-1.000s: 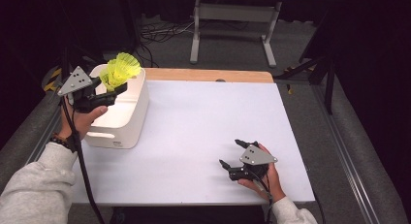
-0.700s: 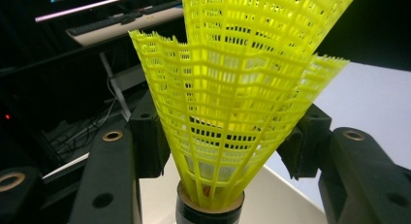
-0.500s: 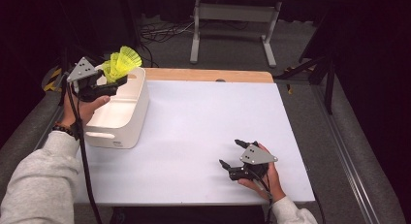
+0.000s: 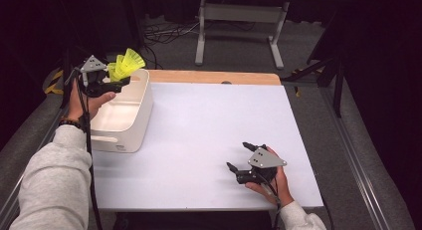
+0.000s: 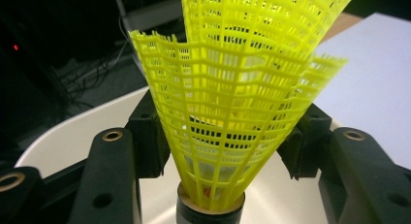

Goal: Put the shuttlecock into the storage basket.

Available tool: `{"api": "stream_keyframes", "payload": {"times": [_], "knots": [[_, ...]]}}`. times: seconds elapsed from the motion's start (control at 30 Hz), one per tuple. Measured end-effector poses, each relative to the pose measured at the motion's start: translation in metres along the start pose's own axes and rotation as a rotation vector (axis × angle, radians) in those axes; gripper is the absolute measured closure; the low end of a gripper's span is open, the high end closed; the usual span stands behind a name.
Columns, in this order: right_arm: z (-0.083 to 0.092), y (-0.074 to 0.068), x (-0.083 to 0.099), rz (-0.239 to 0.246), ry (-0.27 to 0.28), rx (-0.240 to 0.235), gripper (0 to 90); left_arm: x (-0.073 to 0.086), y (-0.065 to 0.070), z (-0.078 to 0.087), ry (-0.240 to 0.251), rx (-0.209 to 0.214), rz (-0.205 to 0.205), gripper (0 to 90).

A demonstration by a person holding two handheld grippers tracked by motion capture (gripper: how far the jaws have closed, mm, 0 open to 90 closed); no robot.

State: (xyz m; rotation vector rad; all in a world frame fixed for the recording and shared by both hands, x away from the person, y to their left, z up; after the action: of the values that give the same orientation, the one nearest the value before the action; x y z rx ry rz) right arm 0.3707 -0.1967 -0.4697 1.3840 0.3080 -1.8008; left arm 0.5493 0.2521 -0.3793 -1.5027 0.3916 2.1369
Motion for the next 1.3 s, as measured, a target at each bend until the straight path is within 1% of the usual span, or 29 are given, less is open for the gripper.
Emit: {"api": "stream_keyframes", "payload": {"times": [0.03,0.07,0.1,0.13,0.17,0.23,0.27,0.3,0.33,0.4,0.5,0.53,0.57,0.6,0.67,0.7,0.73,0.83,0.93,1.0,1.1,1.2,1.3], "knots": [[0.0,0.0,0.0,-0.003,-0.002,-0.002,16.1,0.001,-0.002,-0.001,-0.006,-0.005,0.0,45.3],[0.0,0.0,0.0,-0.005,-0.002,-0.003,16.2,0.002,-0.003,-0.001,-0.011,-0.006,0.011,45.3],[0.0,0.0,0.0,0.0,-0.001,-0.002,16.2,0.002,-0.005,-0.002,-0.017,-0.005,0.009,45.3],[0.0,0.0,0.0,0.002,-0.001,-0.004,16.1,0.003,-0.005,-0.003,-0.028,-0.005,0.015,45.3],[0.0,0.0,0.0,0.001,-0.001,-0.005,16.1,0.004,-0.005,-0.005,-0.038,-0.006,0.011,45.4],[-0.001,0.0,0.0,0.001,-0.004,-0.006,16.1,0.006,-0.004,-0.007,-0.076,0.0,0.001,45.5],[-0.001,0.0,0.0,0.002,-0.006,-0.003,16.4,0.01,-0.003,-0.011,-0.124,0.005,-0.006,45.5],[-0.001,0.001,0.001,0.002,-0.006,0.005,17.4,0.011,-0.003,-0.013,-0.14,0.004,-0.012,45.5],[-0.001,0.001,0.001,0.003,-0.006,0.008,17.8,0.012,-0.003,-0.014,-0.153,0.009,-0.005,45.7],[0.0,0.002,0.001,0.001,-0.005,0.011,17.8,0.014,-0.003,-0.016,-0.173,0.011,-0.01,45.8],[0.0,0.003,0.001,0.003,-0.004,0.014,17.7,0.018,-0.002,-0.02,-0.221,0.018,-0.019,45.7],[-0.001,0.003,0.001,0.001,-0.004,0.013,17.8,0.019,-0.002,-0.021,-0.236,0.017,-0.024,45.2],[-0.001,0.003,0.001,0.001,-0.006,0.012,17.7,0.021,-0.001,-0.023,-0.248,0.017,-0.012,45.1],[-0.001,0.002,0.001,0.001,-0.009,0.011,17.7,0.022,-0.001,-0.024,-0.262,0.022,-0.014,44.8],[-0.001,0.001,0.001,0.002,-0.011,0.007,17.5,0.024,0.0,-0.026,-0.291,0.029,-0.024,43.2],[-0.001,0.001,0.001,0.003,-0.011,0.004,17.5,0.025,0.0,-0.027,-0.309,0.024,-0.036,41.4],[0.0,0.001,0.001,0.003,-0.012,0.004,17.5,0.027,0.002,-0.029,-0.323,0.03,-0.03,40.5],[0.0,0.001,0.001,0.003,-0.009,0.003,17.5,0.03,0.002,-0.031,-0.361,0.031,-0.03,40.2],[0.0,0.0,0.001,0.003,-0.01,0.0,17.5,0.034,0.003,-0.034,-0.405,0.029,-0.043,40.6],[0.0,0.0,0.001,0.004,-0.012,-0.003,17.5,0.035,0.004,-0.035,-0.427,0.033,-0.052,40.0],[-0.001,0.0,0.001,0.008,-0.014,-0.008,17.5,0.036,0.005,-0.036,-0.435,0.04,-0.053,39.4],[-0.001,-0.001,0.001,0.01,-0.017,-0.012,17.5,0.038,0.004,-0.036,-0.451,0.033,-0.059,37.5],[-0.002,-0.002,0.001,0.014,-0.021,-0.016,17.4,0.038,0.005,-0.037,-0.457,0.037,-0.059,35.7]]}}
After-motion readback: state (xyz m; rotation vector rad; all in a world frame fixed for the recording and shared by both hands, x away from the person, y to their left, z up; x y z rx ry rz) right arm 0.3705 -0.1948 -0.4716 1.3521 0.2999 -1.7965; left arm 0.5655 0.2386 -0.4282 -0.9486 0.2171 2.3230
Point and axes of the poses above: each handheld gripper's, and its own axes: z roughly backward along the jaws, x roughly out of its underside, y roughly to its right, the point moved 5 cm from there along -z, roughly forward along the jaws, and after that the axes turned 4 degrees about y, right-handed, at the moved point
